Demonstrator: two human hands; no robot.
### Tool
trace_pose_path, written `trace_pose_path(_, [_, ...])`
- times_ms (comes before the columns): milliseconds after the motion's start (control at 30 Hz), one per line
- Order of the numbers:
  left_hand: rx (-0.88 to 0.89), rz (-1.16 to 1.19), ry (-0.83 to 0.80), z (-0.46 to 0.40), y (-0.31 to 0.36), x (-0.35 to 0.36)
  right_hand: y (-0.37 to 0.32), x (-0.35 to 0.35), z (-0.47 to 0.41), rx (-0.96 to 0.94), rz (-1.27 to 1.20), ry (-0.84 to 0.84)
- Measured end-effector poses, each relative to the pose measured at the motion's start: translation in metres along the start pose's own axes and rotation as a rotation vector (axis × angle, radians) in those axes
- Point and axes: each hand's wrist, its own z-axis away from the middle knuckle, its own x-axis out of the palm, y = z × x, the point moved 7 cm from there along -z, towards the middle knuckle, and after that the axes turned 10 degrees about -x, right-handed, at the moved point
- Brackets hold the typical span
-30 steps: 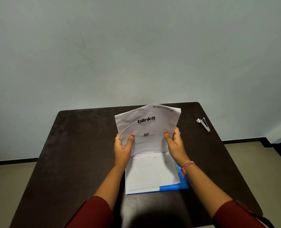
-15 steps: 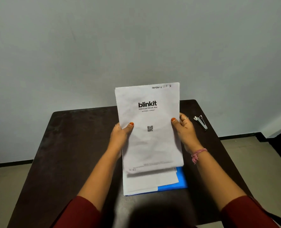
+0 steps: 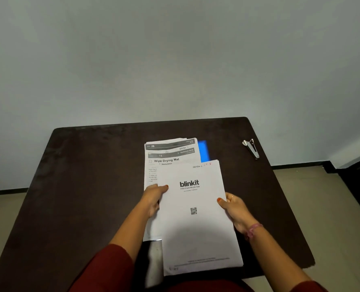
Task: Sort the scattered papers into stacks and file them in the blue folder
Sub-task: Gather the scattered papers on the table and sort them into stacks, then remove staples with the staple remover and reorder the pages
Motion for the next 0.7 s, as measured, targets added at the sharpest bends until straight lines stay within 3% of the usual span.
trace_pose_path(333, [0.191, -0.036, 0.275, -0.019, 0.002, 0.002, -0.008, -0.025, -0.019, -0.056, 0.387, -0.049])
trace_pose_path(533, [0.225, -0.071, 0.369, -0.020, -0.002, 0.001, -0.067, -0.087, -0.068, -0.268, 0.516, 0.338])
trace_pose_path(700, [0.220, -0.112, 0.407, -0.030, -0.007, -0.002, -0.104, -0.109, -0.106, -0.360, 0.628, 0.503])
